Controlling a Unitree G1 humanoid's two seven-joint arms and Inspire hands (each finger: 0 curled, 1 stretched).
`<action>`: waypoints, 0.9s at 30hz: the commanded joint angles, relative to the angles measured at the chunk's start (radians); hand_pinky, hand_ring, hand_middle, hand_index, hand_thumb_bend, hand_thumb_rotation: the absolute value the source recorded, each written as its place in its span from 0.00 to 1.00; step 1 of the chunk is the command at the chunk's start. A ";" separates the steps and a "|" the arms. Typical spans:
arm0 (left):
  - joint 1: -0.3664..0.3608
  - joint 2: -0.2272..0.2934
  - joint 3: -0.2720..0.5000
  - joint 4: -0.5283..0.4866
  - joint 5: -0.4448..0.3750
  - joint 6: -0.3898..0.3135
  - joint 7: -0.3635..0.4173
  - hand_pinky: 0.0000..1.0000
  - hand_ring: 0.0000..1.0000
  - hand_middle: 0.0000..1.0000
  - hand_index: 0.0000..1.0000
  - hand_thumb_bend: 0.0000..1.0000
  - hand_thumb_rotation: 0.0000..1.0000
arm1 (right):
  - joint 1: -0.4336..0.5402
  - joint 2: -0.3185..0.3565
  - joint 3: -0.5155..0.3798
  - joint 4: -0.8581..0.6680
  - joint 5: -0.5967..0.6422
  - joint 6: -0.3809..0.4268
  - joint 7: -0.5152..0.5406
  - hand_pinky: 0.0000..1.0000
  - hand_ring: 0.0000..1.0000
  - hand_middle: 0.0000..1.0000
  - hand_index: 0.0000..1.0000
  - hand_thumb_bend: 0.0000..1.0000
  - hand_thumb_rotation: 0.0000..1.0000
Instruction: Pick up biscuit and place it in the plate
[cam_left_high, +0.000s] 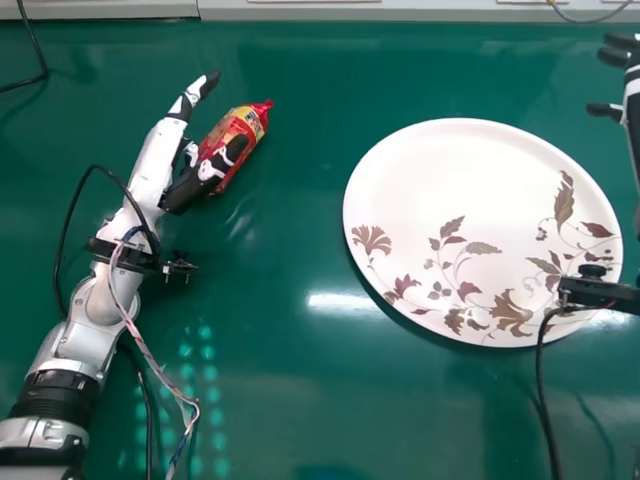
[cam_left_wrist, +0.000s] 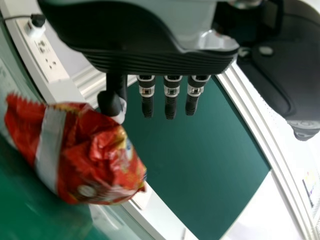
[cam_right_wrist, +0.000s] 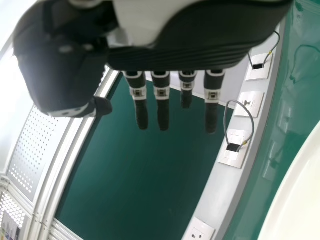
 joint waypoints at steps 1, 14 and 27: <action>0.080 0.034 -0.027 0.010 0.056 0.087 -0.025 0.00 1.00 1.00 1.00 1.00 0.82 | 0.006 -0.010 -0.002 -0.018 -0.007 0.011 0.005 0.74 0.84 0.88 0.88 0.34 0.50; 0.134 0.116 -0.074 -0.179 0.190 0.347 -0.007 0.00 1.00 1.00 1.00 1.00 0.93 | 0.031 -0.017 -0.007 -0.057 -0.032 0.048 0.011 0.73 0.83 0.87 0.87 0.38 0.54; 0.190 0.160 -0.089 -0.383 0.258 0.565 -0.105 0.00 1.00 1.00 1.00 1.00 0.95 | 0.044 -0.032 0.009 -0.080 -0.068 0.065 0.019 0.66 0.76 0.82 0.84 0.38 0.54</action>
